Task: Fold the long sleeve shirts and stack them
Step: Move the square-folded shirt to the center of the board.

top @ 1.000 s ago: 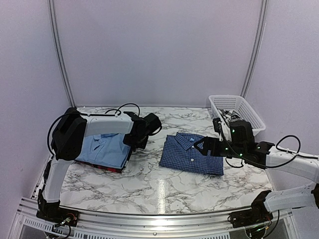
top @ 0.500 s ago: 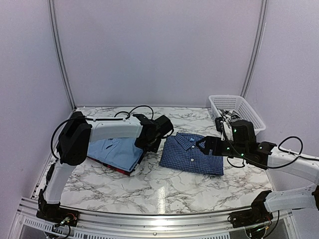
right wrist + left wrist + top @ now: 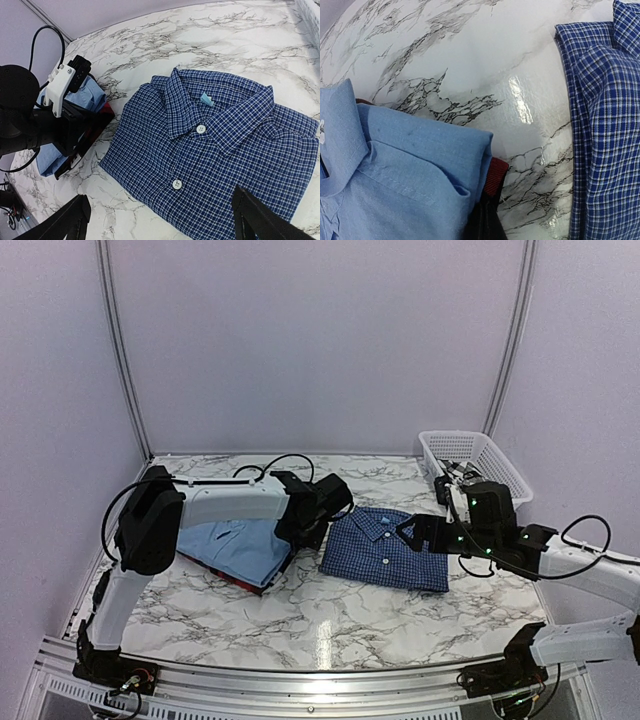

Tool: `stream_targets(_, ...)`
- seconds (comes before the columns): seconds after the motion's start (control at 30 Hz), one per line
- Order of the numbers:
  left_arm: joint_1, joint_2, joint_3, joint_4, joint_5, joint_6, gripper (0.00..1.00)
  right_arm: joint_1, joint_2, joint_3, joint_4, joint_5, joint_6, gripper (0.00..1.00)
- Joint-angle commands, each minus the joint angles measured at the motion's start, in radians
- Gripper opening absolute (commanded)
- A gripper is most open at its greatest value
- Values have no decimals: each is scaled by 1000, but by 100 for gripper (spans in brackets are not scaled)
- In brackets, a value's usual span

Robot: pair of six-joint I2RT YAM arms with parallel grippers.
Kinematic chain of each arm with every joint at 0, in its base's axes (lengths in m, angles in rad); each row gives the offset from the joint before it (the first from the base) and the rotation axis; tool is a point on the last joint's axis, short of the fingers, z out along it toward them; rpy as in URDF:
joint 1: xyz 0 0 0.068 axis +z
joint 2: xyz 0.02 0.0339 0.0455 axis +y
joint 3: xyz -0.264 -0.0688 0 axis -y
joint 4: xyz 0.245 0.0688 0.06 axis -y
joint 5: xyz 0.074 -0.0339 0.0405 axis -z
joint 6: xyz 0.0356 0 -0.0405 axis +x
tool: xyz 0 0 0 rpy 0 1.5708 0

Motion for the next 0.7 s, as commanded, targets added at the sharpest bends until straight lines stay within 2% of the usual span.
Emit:
stream_targets(0.0, -8, 13, 60, -25, -3, -2, 0, -12, 6, 29, 4, 11, -8, 94)
stream_targets(0.17, 30, 67, 138, -56, -19, -47, 0, -13, 14, 41, 2, 9, -8, 94)
stream_targets(0.33, 65, 151, 264, -56, -1, -19, 0, -18, 28, 46, -2, 9, -11, 94)
stream_targets(0.57, 116, 280, 487, -47, 66, -6, 0, -25, 48, 52, -8, 18, -13, 94)
stream_targets(0.67, 121, 291, 503, -24, 100, 8, 0, -34, 52, 49, -14, 23, -18, 94)
